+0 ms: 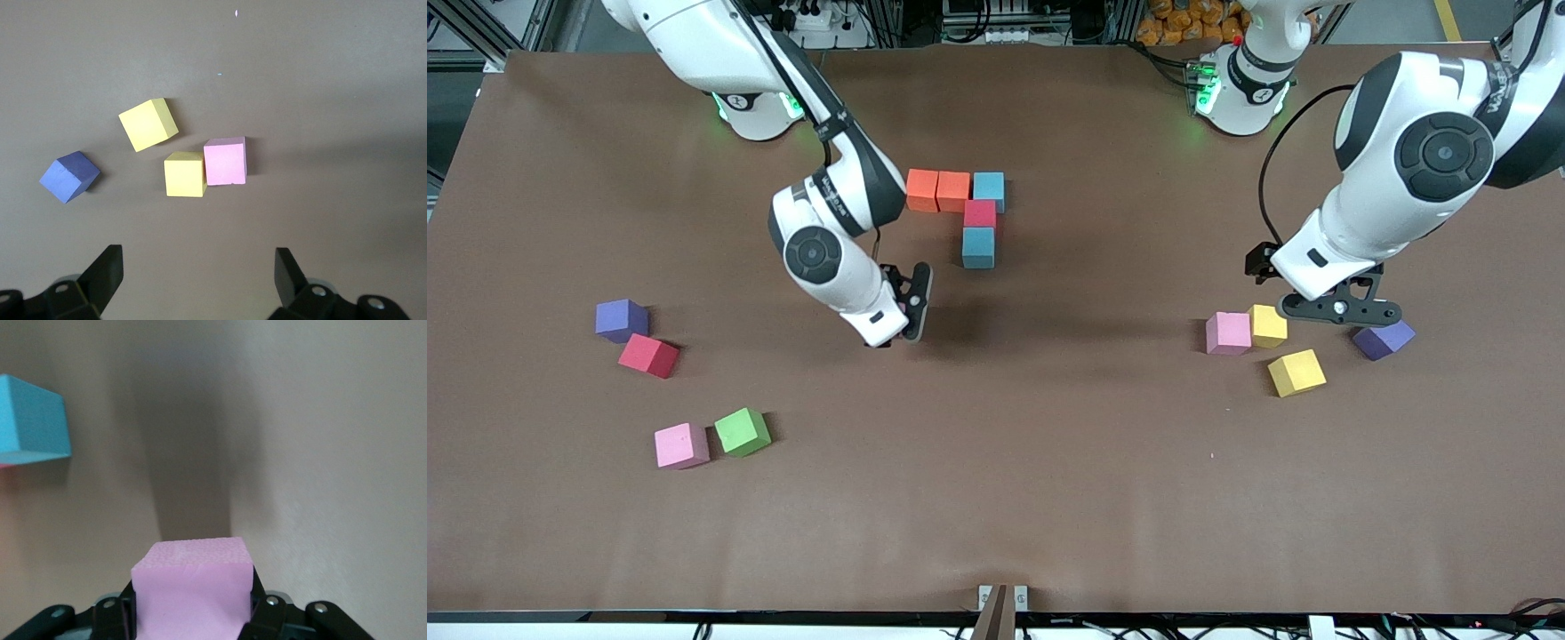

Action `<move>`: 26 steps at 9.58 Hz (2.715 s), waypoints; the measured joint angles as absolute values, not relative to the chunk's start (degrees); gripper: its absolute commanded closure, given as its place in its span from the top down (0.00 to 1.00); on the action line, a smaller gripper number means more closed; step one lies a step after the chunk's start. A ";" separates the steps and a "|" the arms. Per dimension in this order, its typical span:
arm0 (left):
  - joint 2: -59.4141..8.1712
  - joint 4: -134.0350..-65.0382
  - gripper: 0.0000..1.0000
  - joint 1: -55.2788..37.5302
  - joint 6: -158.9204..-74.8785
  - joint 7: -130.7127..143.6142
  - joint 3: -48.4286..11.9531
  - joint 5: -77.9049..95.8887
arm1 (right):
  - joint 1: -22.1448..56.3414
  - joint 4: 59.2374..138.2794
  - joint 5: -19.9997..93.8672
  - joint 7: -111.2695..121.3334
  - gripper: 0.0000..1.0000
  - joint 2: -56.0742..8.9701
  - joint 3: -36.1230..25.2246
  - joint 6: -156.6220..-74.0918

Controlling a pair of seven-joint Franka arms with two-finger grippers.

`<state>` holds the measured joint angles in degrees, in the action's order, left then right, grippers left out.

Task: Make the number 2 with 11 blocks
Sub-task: 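Place the pink cube with the right gripper while the left gripper reaches pink, then grasp the pink cube by the yellow cubes with the left gripper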

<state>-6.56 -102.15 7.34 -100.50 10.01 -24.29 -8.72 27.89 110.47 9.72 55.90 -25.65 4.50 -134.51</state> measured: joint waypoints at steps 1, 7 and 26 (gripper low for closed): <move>-6.49 -102.17 1.00 7.34 -100.43 10.01 -24.30 -8.72 | 26.68 113.72 9.61 55.90 0.32 -24.29 6.83 -137.99; -6.51 -103.70 1.00 7.37 -100.42 10.01 -24.33 -8.72 | 22.44 126.99 9.29 55.82 0.31 -21.69 15.96 -153.65; -6.63 -107.35 1.00 7.92 -104.15 -10.75 -25.98 -11.31 | 28.51 132.06 8.58 43.41 0.30 -20.90 19.28 -158.15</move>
